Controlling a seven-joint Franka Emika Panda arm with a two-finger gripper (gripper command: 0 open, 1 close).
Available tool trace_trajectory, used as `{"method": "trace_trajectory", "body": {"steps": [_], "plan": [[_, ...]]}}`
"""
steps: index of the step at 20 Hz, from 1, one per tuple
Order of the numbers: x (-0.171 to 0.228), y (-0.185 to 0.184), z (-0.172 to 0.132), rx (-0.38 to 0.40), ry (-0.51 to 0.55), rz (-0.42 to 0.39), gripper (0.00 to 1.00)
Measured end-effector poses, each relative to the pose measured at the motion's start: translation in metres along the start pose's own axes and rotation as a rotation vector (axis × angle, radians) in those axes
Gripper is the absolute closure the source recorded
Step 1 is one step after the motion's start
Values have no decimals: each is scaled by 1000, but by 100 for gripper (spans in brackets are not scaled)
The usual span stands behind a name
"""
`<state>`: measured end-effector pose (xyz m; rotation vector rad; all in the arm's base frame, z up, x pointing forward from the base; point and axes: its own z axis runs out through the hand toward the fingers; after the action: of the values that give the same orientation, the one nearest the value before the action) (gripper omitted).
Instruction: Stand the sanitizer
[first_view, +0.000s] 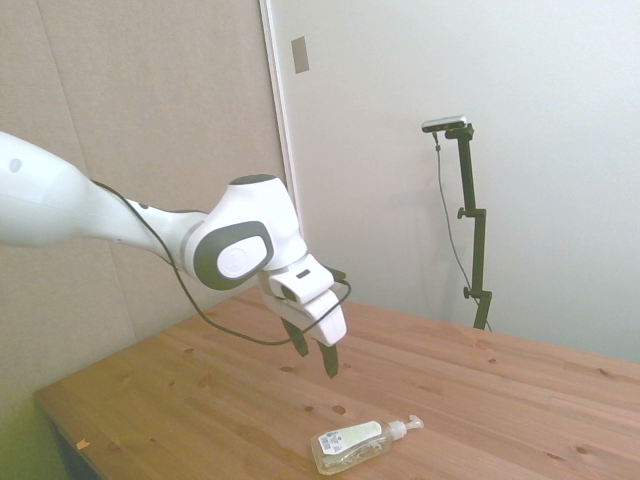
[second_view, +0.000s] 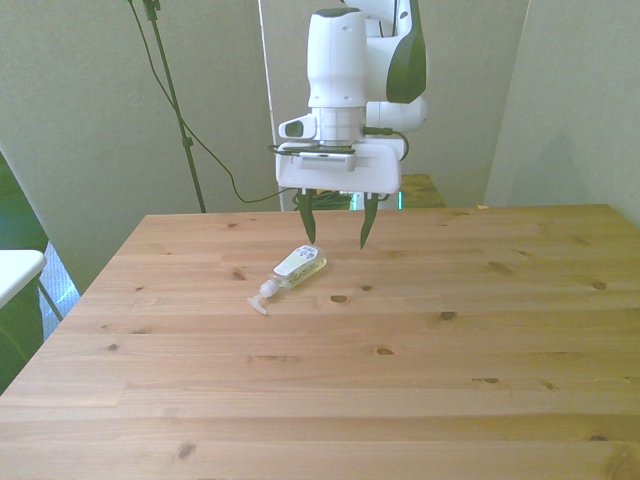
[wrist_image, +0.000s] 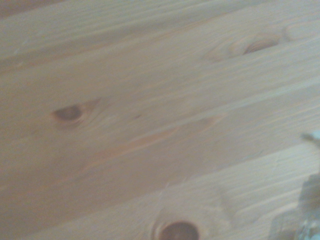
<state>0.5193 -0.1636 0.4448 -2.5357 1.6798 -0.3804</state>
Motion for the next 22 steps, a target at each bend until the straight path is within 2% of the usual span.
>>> {"method": "trace_trajectory", "body": {"steps": [4,8,15,22], "plan": [[34,8,18,-14,42,103,0],[52,16,37,-36,59,163,0],[80,26,67,-67,70,209,0],[90,24,91,-89,56,233,0]]}}
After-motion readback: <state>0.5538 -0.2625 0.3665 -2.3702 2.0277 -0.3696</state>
